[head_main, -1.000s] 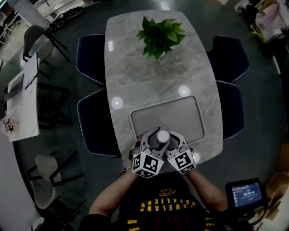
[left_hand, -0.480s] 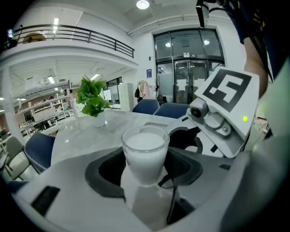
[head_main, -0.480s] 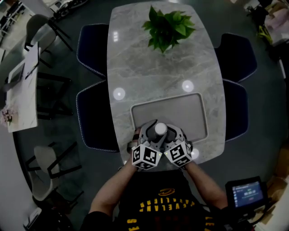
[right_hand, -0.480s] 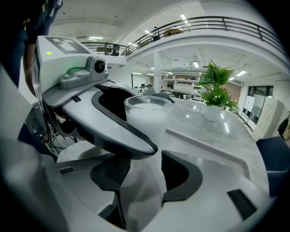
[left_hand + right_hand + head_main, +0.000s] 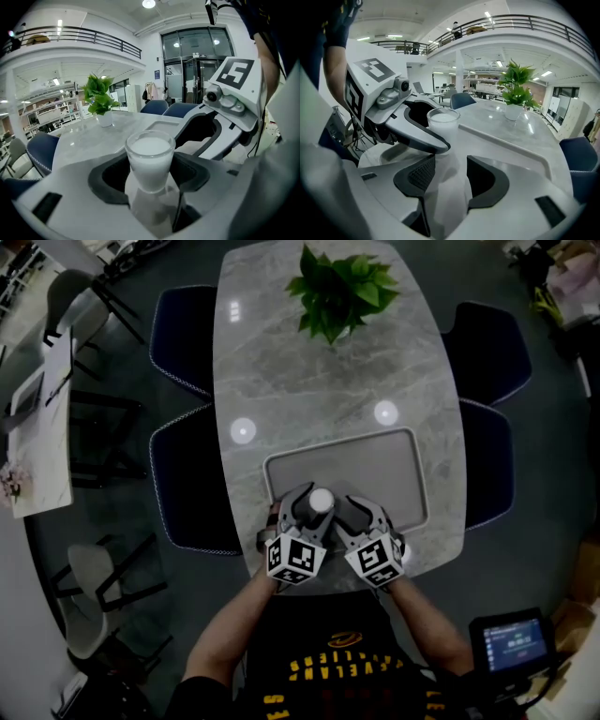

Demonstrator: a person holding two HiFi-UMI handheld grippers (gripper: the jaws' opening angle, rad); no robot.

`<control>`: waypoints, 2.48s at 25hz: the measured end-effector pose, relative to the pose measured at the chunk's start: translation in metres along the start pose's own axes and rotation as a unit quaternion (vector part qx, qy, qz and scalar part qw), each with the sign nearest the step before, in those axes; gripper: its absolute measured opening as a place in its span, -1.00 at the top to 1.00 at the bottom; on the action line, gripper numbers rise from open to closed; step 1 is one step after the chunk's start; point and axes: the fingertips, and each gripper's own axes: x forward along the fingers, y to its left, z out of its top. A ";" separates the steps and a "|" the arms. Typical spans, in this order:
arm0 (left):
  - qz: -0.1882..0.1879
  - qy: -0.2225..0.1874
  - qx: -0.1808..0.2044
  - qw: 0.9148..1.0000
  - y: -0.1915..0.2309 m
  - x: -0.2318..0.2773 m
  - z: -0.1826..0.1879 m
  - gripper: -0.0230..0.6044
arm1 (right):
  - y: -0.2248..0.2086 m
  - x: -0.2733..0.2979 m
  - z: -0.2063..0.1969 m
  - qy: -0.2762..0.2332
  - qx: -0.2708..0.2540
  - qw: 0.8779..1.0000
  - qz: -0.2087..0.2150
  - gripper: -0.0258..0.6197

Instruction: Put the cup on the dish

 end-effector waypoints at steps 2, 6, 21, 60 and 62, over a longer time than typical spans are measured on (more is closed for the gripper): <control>0.000 -0.003 -0.003 1.000 0.000 0.001 0.000 0.09 | -0.001 -0.001 -0.001 0.001 0.008 1.000 -0.001 0.26; -0.001 -0.010 -0.009 1.000 0.000 0.002 0.000 0.09 | 0.000 -0.003 -0.003 0.003 0.020 1.000 -0.001 0.26; -0.003 0.002 -0.012 1.000 -0.006 0.003 -0.020 0.09 | -0.013 -0.006 -0.011 0.012 0.049 0.999 -0.006 0.26; -0.015 0.039 -0.040 0.998 0.005 -0.026 -0.046 0.08 | -0.007 -0.012 -0.006 -0.011 0.098 0.994 -0.041 0.26; -0.014 0.039 -0.037 0.998 0.007 -0.035 -0.047 0.08 | -0.005 -0.015 -0.002 -0.016 0.104 0.993 -0.047 0.26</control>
